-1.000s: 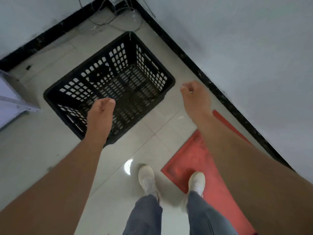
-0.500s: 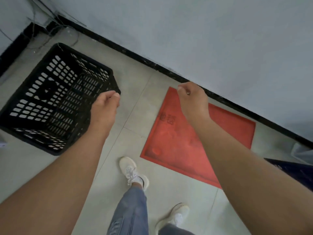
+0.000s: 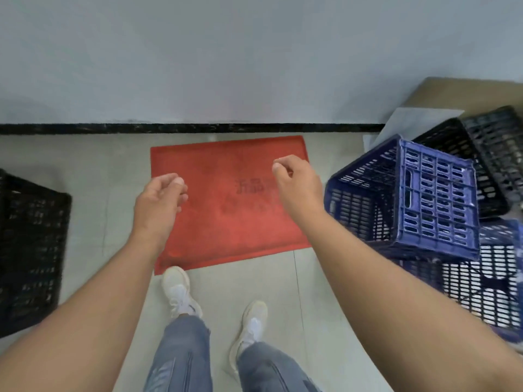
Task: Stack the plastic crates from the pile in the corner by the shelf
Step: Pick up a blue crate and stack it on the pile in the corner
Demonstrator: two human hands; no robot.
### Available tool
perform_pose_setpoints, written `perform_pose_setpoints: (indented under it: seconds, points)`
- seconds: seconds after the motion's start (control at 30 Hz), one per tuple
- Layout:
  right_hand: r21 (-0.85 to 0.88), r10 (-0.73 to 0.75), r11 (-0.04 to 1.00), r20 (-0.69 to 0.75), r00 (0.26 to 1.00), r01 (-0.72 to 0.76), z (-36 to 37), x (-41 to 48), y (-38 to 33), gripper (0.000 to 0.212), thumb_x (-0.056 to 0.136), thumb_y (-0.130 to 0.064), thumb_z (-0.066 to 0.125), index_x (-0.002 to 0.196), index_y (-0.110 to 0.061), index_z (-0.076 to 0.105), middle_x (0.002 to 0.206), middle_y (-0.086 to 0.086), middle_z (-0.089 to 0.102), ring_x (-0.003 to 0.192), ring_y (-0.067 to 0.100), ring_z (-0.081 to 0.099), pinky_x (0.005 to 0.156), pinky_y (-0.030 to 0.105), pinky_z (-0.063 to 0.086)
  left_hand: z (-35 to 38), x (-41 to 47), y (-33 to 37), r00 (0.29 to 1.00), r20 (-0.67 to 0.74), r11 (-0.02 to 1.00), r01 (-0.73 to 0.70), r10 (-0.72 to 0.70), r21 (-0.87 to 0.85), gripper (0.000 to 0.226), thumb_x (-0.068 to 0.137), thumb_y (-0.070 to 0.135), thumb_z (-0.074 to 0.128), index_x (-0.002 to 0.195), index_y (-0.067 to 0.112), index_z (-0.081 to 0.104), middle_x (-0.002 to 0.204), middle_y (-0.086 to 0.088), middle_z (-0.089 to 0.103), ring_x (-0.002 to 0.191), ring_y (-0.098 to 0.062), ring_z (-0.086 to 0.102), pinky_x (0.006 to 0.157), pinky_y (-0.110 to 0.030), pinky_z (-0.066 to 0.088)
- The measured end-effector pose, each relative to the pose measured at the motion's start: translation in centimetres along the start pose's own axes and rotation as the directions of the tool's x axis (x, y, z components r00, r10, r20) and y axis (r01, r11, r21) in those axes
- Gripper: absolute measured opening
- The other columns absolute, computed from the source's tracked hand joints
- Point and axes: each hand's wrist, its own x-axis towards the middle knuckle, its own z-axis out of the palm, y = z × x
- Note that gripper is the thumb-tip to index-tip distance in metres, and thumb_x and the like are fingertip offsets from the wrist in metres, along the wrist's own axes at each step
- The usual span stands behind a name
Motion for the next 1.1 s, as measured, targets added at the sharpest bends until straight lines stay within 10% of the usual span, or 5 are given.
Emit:
perform_pose_setpoints:
  seconds: [0.67, 1.1]
  points:
    - [0.159, 0.4, 0.916, -0.356, 0.844, -0.368, -13.3, 5.5, 12.3, 0.03, 0.093, -0.032, 0.049, 0.118, -0.02, 0.06, 0.114, -0.001, 0.064, 0.106, 0.018, 0.057, 0.092, 0.039, 0.045, 21.6, 2.6, 3.1, 0.9, 0.436, 0.988, -0.076, 0.008, 0.138, 0.041, 0.098, 0.023, 0.051, 0.139, 0.018, 0.048, 0.105, -0.002, 0.064, 0.095, -0.016, 0.062, 0.083, -0.029, 0.049]
    - [-0.016, 0.583, 0.783, -0.33, 0.743, -0.622, -13.5, 14.3, 24.5, 0.051, 0.096, -0.038, 0.041, 0.141, -0.013, 0.037, 0.128, 0.013, 0.056, 0.11, 0.033, 0.053, 0.078, 0.04, 0.037, 30.1, 7.8, -5.0, 0.885, 0.458, 0.969, -0.032, -0.088, 0.246, 0.044, 0.097, 0.023, 0.052, 0.141, 0.018, 0.045, 0.101, 0.003, 0.065, 0.093, -0.012, 0.063, 0.098, -0.038, 0.047]
